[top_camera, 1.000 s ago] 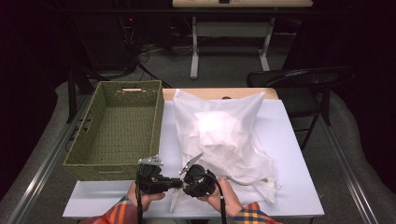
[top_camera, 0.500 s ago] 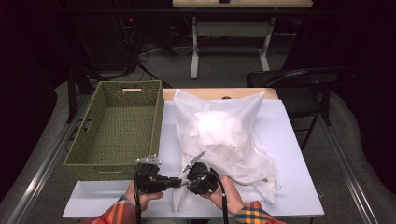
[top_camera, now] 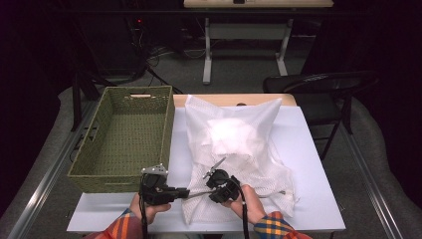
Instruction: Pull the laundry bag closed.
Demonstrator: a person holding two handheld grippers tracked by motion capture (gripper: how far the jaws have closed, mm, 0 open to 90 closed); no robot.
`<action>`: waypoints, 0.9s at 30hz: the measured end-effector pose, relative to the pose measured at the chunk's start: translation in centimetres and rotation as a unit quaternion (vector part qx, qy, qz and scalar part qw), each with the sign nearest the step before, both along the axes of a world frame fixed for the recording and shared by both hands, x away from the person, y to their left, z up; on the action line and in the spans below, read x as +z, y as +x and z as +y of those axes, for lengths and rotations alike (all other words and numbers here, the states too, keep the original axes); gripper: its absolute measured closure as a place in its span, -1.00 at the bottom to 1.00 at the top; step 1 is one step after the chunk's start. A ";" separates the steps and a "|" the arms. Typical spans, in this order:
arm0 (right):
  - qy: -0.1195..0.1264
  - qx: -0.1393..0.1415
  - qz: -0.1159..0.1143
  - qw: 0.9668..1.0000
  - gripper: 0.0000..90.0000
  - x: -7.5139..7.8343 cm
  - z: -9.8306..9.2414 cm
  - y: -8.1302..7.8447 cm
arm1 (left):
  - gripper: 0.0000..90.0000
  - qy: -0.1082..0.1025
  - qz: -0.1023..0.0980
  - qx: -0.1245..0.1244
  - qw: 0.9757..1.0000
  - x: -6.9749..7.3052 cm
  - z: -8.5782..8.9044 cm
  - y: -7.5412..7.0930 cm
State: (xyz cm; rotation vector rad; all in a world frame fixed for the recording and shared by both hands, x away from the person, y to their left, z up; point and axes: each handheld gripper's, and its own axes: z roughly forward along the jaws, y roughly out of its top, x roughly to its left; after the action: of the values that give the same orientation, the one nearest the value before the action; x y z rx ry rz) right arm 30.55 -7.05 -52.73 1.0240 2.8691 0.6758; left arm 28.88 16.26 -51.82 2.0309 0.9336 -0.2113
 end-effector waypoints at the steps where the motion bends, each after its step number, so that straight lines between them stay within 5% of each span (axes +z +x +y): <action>1: -0.004 -0.003 0.003 1.000 0.92 0.0 -0.1 0.1 | 0.94 0.002 0.000 0.000 1.000 0.0 0.0 0.0; 27: -0.026 -0.018 0.006 0.999 0.92 -0.3 -1.9 0.3 | 0.93 0.022 -0.017 0.014 1.000 0.0 0.1 0.2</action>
State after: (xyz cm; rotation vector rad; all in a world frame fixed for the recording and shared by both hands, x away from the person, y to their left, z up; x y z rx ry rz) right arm 30.84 -8.95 -53.01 1.0745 2.8543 0.5906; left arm 29.03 16.40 -51.84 2.0544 0.9520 -0.1433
